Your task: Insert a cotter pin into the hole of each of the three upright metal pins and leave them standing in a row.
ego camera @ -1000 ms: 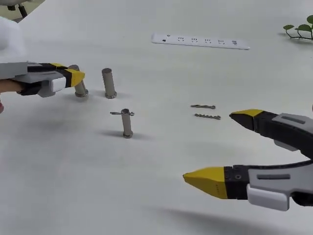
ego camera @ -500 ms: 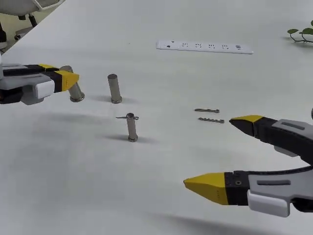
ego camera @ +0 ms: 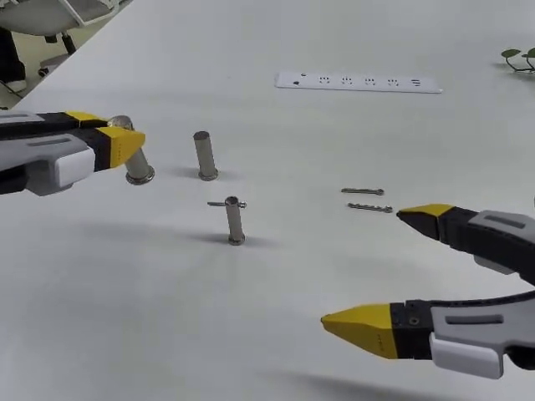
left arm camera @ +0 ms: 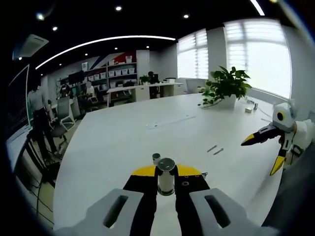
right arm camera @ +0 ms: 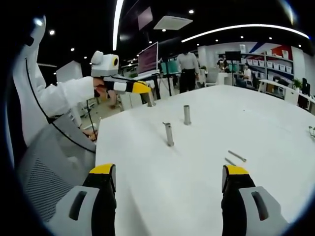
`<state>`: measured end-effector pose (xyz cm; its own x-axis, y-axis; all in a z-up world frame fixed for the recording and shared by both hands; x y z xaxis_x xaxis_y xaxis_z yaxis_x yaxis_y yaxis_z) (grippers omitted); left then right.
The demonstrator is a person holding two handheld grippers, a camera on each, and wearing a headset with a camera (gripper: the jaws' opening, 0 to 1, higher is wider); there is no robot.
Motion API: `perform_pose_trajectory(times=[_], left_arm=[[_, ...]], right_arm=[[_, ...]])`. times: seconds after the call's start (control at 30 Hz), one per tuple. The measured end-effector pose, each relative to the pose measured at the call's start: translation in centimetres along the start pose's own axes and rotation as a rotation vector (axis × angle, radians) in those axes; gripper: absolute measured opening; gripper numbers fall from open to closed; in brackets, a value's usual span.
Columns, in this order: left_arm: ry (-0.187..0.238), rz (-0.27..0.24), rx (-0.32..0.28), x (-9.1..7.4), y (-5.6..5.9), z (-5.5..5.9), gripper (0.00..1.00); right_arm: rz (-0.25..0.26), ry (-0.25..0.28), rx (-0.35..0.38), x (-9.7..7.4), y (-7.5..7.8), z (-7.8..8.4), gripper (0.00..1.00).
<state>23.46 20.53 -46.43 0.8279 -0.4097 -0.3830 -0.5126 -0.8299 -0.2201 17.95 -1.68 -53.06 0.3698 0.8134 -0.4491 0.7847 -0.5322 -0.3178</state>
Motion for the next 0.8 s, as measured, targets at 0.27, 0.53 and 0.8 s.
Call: perform_pose_trajectory(times=[0.27,0.53,0.8], left_arm=[[-0.010,0.042,0.030,0.0,2.1,-0.2,0.09],[-0.015,0.068,0.055,-0.1,4.5,0.1,0.09],[-0.010,0.082,0.006,-0.1,6.0,0.0,0.09]], right_arm=[[-0.003,-0.001,0.003,-0.1,-0.2,0.2,0.87],[-0.002,-0.003,0.001,-0.2,-0.2,0.3,0.87],[-0.013,-0.005,0.001,0.0,-0.5,0.2,0.87]])
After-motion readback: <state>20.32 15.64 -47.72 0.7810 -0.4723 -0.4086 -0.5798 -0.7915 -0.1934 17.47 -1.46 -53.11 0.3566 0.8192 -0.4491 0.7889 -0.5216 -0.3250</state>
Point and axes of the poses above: the centre of the closed fingertips' face, and the gripper's own axes: x roughly forward along the fingers, y roughly to its right, z roughly out of its underside, the point moved 2 cm from there along -x, roughly backward along the fingers, and after that the axes turned 13 degrees about x, right-handed, at the moved point
